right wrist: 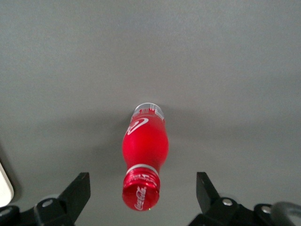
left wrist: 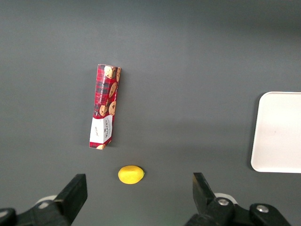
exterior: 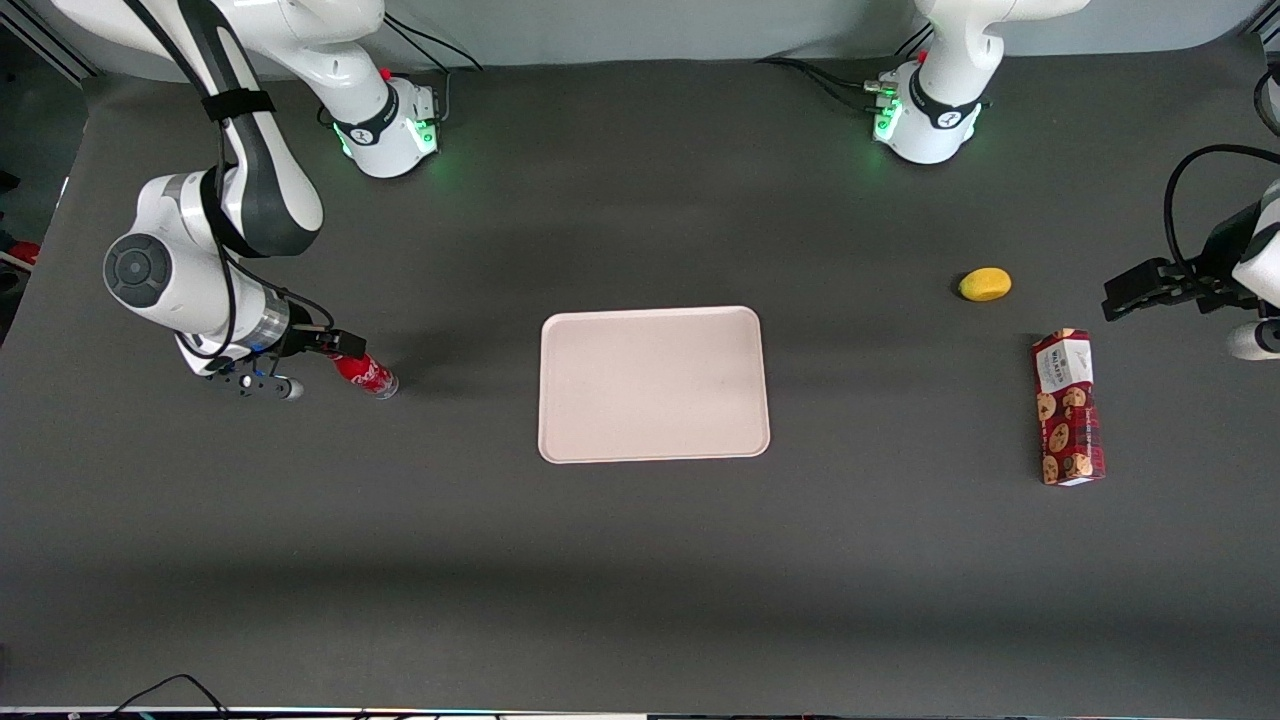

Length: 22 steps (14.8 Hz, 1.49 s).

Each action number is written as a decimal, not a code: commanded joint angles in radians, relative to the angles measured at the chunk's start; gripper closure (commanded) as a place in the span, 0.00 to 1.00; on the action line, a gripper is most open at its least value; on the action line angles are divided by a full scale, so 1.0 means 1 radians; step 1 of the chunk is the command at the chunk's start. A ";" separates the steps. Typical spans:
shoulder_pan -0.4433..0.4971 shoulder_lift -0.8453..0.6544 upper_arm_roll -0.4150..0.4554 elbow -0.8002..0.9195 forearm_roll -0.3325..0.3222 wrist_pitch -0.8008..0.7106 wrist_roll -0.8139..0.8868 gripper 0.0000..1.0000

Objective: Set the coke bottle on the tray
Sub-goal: 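Lower the open right gripper onto the red Coca-Cola bottle and close it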

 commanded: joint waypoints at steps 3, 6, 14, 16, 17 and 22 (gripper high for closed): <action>0.008 -0.057 -0.001 -0.047 0.003 0.020 0.007 0.34; 0.008 -0.057 0.001 -0.044 -0.006 0.030 0.007 0.41; 0.009 -0.058 0.022 -0.037 -0.037 0.048 0.007 1.00; 0.009 -0.078 0.048 -0.004 -0.035 0.022 0.016 1.00; 0.009 -0.087 0.058 0.034 -0.035 -0.027 0.016 1.00; 0.011 -0.075 0.101 0.449 -0.028 -0.476 0.027 1.00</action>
